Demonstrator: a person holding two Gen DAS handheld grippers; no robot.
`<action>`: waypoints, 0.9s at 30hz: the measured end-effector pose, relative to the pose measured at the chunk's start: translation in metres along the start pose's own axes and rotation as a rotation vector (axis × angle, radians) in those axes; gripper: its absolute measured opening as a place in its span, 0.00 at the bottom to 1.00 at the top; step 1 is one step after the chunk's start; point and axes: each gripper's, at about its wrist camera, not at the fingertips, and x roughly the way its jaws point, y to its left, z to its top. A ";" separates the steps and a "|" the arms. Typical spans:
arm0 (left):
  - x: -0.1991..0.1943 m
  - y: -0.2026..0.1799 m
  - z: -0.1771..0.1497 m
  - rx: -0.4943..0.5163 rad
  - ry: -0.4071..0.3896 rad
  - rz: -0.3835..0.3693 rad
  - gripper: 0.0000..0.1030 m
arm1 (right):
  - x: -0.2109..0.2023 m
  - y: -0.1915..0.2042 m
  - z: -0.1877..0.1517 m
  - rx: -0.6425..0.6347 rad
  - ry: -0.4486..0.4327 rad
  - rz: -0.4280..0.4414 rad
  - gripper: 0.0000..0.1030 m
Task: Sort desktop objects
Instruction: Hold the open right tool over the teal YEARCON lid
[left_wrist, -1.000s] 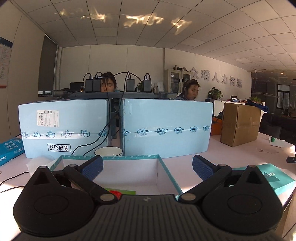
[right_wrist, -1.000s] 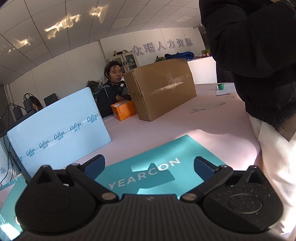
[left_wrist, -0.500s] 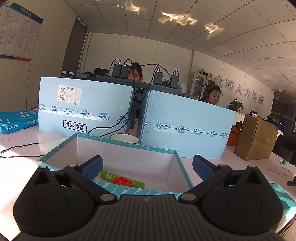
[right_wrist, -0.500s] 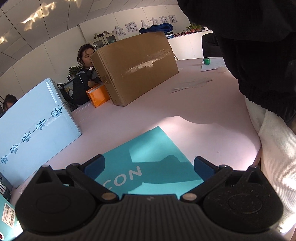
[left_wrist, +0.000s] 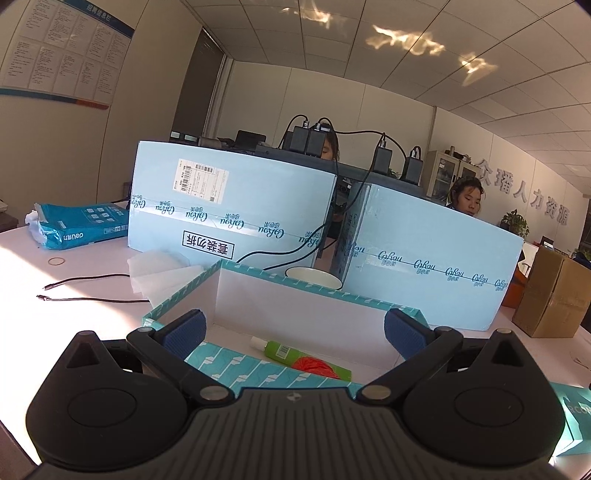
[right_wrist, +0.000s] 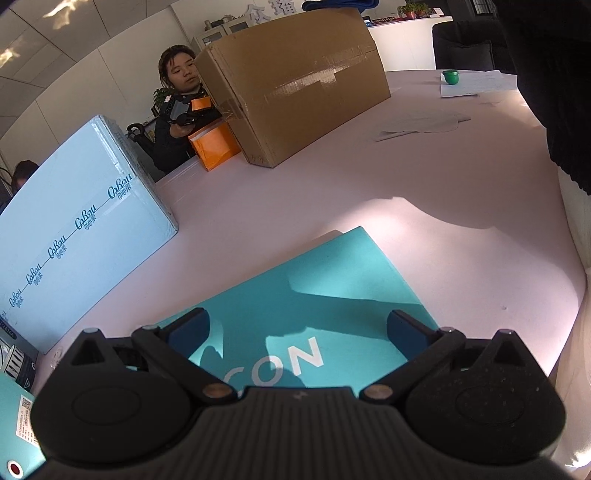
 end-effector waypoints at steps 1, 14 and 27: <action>0.000 0.000 -0.001 0.002 0.001 -0.001 1.00 | 0.001 0.006 -0.003 -0.038 0.014 0.003 1.00; 0.009 -0.006 -0.009 0.021 0.045 -0.032 1.00 | 0.004 0.047 -0.014 -0.284 0.039 -0.012 1.00; 0.028 -0.006 -0.015 0.023 0.076 -0.023 1.00 | 0.024 -0.009 0.004 -0.084 0.034 -0.241 1.00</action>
